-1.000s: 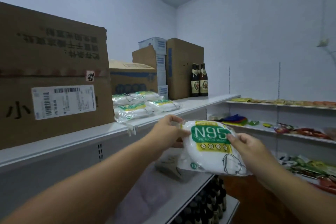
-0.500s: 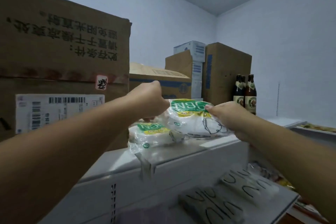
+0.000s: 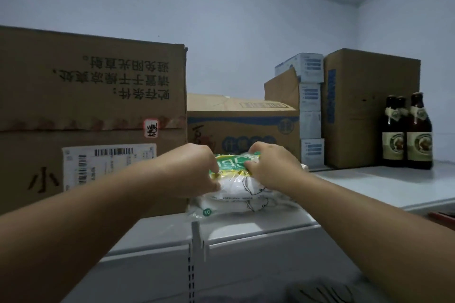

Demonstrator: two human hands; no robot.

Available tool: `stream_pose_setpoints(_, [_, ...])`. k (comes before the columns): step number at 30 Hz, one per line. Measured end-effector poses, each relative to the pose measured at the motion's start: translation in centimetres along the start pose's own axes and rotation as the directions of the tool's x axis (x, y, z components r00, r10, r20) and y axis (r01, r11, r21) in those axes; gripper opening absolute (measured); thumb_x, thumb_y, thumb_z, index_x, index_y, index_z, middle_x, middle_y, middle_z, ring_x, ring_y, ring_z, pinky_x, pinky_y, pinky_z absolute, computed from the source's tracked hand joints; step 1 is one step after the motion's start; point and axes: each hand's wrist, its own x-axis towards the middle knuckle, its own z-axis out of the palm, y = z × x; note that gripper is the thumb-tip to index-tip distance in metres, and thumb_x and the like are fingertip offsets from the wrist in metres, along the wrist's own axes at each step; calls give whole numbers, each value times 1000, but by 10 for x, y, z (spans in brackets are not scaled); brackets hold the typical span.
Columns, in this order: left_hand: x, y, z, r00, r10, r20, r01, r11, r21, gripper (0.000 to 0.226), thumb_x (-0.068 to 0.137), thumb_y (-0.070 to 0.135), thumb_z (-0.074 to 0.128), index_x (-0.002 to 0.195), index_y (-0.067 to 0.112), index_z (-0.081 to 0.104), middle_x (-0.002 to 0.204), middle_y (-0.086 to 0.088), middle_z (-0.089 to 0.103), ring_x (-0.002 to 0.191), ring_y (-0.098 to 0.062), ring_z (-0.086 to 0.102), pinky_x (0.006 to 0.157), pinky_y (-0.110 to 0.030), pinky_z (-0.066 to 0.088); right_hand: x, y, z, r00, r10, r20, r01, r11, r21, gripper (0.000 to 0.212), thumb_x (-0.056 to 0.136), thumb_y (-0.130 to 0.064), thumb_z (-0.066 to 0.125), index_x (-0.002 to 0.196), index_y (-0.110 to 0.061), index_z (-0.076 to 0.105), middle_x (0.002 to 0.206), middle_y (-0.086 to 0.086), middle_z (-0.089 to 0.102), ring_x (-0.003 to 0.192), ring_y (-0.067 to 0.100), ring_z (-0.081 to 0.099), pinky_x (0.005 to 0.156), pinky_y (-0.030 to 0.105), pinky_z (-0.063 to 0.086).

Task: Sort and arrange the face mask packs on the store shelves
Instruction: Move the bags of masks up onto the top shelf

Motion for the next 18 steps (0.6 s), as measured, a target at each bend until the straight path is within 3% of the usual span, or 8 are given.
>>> stream_pose_setpoints(2, [-3, 3, 7, 1000, -17, 25, 18, 999, -27, 35, 88, 40, 64, 120, 23, 67, 112, 5, 66, 92, -12, 65, 84, -31, 56, -2, 1, 2, 998, -61, 2, 60, 994, -89, 31, 94, -46, 46, 115, -29, 62, 120, 0, 51, 102, 23, 55, 80, 34, 46])
stream_pose_setpoints(5, [-8, 6, 16, 999, -49, 22, 51, 995, -83, 31, 91, 35, 62, 120, 24, 64, 109, 6, 66, 85, -8, 64, 72, -22, 55, -3, 4, 4, 993, -111, 38, 113, 991, -73, 33, 97, -38, 44, 95, -19, 70, 104, 2, 60, 89, 23, 58, 75, 33, 51])
stream_pose_setpoints(7, [-11, 8, 17, 998, -56, -15, 55, 995, -80, 32, 92, 34, 60, 122, 25, 63, 113, 5, 66, 89, -8, 61, 71, -17, 51, -3, 6, 1, 989, -128, 74, 132, 990, -55, 35, 98, -37, 42, 91, -15, 69, 97, 4, 64, 84, 22, 60, 69, 31, 50])
stream_pose_setpoints(9, [-14, 7, 16, 985, -54, -164, 50, 998, -28, 33, 93, 37, 57, 124, 26, 62, 117, 4, 66, 96, -11, 61, 82, -26, 53, -2, 6, -7, 985, -136, 103, 138, 990, -6, 38, 99, -42, 38, 109, -17, 65, 113, 6, 62, 99, 24, 59, 81, 34, 49])
stream_pose_setpoints(11, [-18, 3, 13, 926, -24, -376, 23, 1000, -7, 37, 93, 41, 53, 125, 24, 60, 124, 3, 64, 107, -12, 59, 92, -30, 50, -6, 7, -14, 981, -154, 117, 145, 986, 77, 48, 97, -48, 37, 137, -24, 47, 144, 5, 43, 127, 25, 45, 100, 39, 40])
stream_pose_setpoints(13, [-21, -3, 9, 887, 2, -461, 8, 1000, 18, 45, 93, 44, 48, 132, 24, 55, 140, 2, 53, 130, -13, 45, 104, -32, 39, -19, 7, -17, 971, -216, 104, 205, 973, 110, 59, 96, -53, 38, 148, -29, 27, 158, 2, 20, 143, 24, 23, 111, 41, 27])
stream_pose_setpoints(15, [-25, -11, 7, 911, -42, -410, 77, 995, 70, 56, 93, 52, 42, 144, 30, 38, 157, 3, 26, 147, -15, 12, 117, -37, 16, -38, 4, -16, 949, -300, 97, 291, 952, 92, 63, 95, -56, 40, 150, -34, 19, 161, 2, 7, 148, 22, 6, 116, 41, 18])
stream_pose_setpoints(18, [-35, -22, 11, 930, -172, -325, 211, 973, 89, 67, 91, 62, 33, 151, 40, 12, 161, 5, -10, 146, -14, -20, 116, -39, -9, -70, -6, -13, 909, -401, 112, 385, 912, 145, 66, 93, -55, 44, 150, -39, 15, 161, 0, -1, 148, 19, -3, 117, 40, 10])
